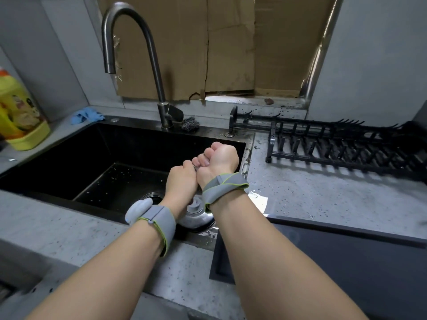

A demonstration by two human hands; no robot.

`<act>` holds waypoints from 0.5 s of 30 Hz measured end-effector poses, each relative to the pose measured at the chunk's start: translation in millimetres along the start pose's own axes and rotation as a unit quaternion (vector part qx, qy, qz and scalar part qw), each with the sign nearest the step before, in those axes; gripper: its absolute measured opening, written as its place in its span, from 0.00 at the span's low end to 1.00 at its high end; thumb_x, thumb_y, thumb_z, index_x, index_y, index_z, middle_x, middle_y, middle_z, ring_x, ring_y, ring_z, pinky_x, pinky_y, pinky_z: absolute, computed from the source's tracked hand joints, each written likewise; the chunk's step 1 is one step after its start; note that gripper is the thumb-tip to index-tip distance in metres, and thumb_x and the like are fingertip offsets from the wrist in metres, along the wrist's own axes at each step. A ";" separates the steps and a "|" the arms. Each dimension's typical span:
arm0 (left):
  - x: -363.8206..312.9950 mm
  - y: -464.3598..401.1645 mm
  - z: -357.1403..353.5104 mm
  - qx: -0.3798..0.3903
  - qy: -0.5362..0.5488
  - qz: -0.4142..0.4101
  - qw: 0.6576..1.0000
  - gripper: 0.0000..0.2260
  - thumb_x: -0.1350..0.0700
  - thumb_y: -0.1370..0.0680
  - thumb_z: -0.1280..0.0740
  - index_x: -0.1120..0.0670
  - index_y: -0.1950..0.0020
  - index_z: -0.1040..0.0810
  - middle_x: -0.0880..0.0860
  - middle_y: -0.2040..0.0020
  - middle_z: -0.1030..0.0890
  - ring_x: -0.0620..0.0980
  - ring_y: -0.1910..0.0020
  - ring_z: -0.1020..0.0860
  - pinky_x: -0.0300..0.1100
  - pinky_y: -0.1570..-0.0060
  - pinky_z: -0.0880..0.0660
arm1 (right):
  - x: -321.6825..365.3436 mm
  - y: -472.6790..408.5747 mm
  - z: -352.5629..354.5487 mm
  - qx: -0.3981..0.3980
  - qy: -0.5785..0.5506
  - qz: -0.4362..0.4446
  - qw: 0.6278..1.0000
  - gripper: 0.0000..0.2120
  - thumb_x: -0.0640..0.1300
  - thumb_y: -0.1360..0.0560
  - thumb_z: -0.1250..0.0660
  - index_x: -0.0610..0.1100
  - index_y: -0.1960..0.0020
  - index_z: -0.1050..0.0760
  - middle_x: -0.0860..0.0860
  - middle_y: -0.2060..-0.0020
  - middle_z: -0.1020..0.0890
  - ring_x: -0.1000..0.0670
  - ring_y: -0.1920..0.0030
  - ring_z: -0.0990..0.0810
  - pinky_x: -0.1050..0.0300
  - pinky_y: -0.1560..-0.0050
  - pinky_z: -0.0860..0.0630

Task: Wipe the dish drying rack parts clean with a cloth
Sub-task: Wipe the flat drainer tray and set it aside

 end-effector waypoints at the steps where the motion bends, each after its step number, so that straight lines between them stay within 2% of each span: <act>1: 1.5 0.6 -1.3 0.019 0.056 0.037 0.998 0.14 0.58 0.17 0.48 0.57 0.60 0.30 0.55 0.67 0.29 0.56 0.69 0.31 0.45 0.70 0.35 | -3.2 -1.6 -0.1 0.004 0.007 0.007 1.000 0.17 0.30 0.37 0.51 0.51 0.66 0.53 0.52 0.78 0.49 0.53 0.79 0.52 0.64 0.73 0.50; 4: 2.9 6.6 -2.6 0.062 0.196 0.143 0.968 0.14 0.55 0.19 0.46 0.52 0.65 0.34 0.50 0.75 0.38 0.47 0.80 0.42 0.33 0.75 0.45 | -11.3 -3.2 0.1 0.032 0.023 0.026 0.999 0.18 0.30 0.35 0.52 0.51 0.68 0.53 0.52 0.79 0.50 0.53 0.78 0.52 0.63 0.72 0.51; 8: -4.0 6.5 4.1 0.122 0.222 0.168 0.953 0.18 0.54 0.20 0.45 0.49 0.70 0.41 0.49 0.78 0.42 0.45 0.82 0.47 0.30 0.77 0.48 | -6.9 2.5 -5.9 0.090 0.031 0.051 0.994 0.12 0.33 0.42 0.50 0.49 0.74 0.48 0.52 0.79 0.48 0.54 0.80 0.50 0.63 0.71 0.50; 12: -11.1 3.6 5.0 0.149 0.230 0.159 0.948 0.20 0.53 0.20 0.42 0.49 0.71 0.42 0.48 0.79 0.42 0.44 0.82 0.48 0.29 0.77 0.49 | 2.9 -0.8 -2.5 0.111 0.046 0.036 0.992 0.17 0.33 0.25 0.53 0.45 0.71 0.41 0.51 0.81 0.41 0.53 0.82 0.43 0.62 0.71 0.45; 13: -11.4 3.3 3.6 0.146 0.230 0.158 0.949 0.19 0.52 0.20 0.42 0.48 0.70 0.42 0.47 0.78 0.41 0.44 0.81 0.47 0.29 0.77 0.49 | 4.0 -0.2 -1.5 0.116 0.056 0.036 0.991 0.16 0.33 0.24 0.52 0.44 0.69 0.39 0.50 0.80 0.39 0.52 0.81 0.40 0.61 0.69 0.43; 15: -12.0 -0.6 4.6 0.138 0.223 0.149 0.953 0.17 0.51 0.19 0.44 0.49 0.69 0.38 0.48 0.77 0.38 0.44 0.80 0.45 0.30 0.76 0.47 | 4.3 5.0 -4.6 0.134 0.104 0.044 0.985 0.11 0.31 0.27 0.48 0.41 0.64 0.33 0.47 0.76 0.32 0.50 0.76 0.34 0.59 0.67 0.40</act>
Point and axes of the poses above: each hand's wrist, its own y-axis away from the middle knuckle, its own z-axis out of the back of the hand, x = y × z, the point moved 2 cm from there along -y, towards the middle knuckle
